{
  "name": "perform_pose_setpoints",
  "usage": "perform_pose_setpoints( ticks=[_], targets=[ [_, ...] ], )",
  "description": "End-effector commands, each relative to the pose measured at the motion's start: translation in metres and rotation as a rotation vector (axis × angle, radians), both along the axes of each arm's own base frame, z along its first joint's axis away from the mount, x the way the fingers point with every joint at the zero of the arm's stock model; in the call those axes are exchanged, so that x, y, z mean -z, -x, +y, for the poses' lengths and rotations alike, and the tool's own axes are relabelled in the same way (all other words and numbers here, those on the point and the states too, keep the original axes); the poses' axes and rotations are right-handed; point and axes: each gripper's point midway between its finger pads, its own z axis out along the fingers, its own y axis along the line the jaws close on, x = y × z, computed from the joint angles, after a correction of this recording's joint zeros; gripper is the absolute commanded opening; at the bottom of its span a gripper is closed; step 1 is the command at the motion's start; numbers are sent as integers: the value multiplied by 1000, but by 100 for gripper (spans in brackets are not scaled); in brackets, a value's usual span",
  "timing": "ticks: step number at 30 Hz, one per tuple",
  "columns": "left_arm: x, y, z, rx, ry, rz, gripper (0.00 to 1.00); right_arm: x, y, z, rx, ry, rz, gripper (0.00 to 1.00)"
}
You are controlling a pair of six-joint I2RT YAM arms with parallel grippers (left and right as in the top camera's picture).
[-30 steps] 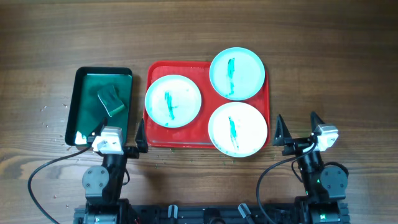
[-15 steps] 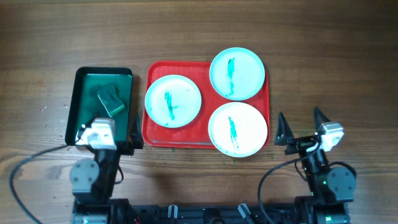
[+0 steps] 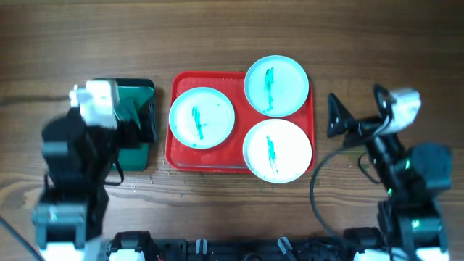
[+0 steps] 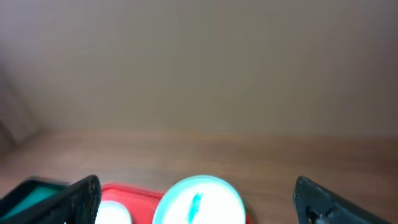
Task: Clean dirty plates on tray and stack at the side
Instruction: 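Move left gripper to the sponge and right gripper toward the plates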
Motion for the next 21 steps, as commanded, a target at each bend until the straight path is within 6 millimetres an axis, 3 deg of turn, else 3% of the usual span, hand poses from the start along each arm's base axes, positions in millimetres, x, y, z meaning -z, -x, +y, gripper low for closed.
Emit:
perform_pose_setpoints(
  ticks=[1, 7, 11, 17, 19, 21],
  targets=[
    [-10, -17, -4, 2, 36, 154, 100, -20, -17, 16, -92, 3, 94, 100],
    [-3, -38, -16, 3, 138, 447, 100, -11, -41, 19, -108, 33, 386, 100],
    [7, -58, -25, 38, 172, 488, 100, 4, -47, 19, -127, 73, 566, 100],
    [14, -66, -39, 92, 240, 518, 100, 20, -74, 23, -96, -33, 642, 100],
    [13, -65, -42, 105, 252, 521, 100, 24, -79, 36, -181, -37, 638, 98],
    [11, -66, -45, 120, 264, 510, 100, 36, -89, 48, -212, -47, 664, 91]
  ],
)
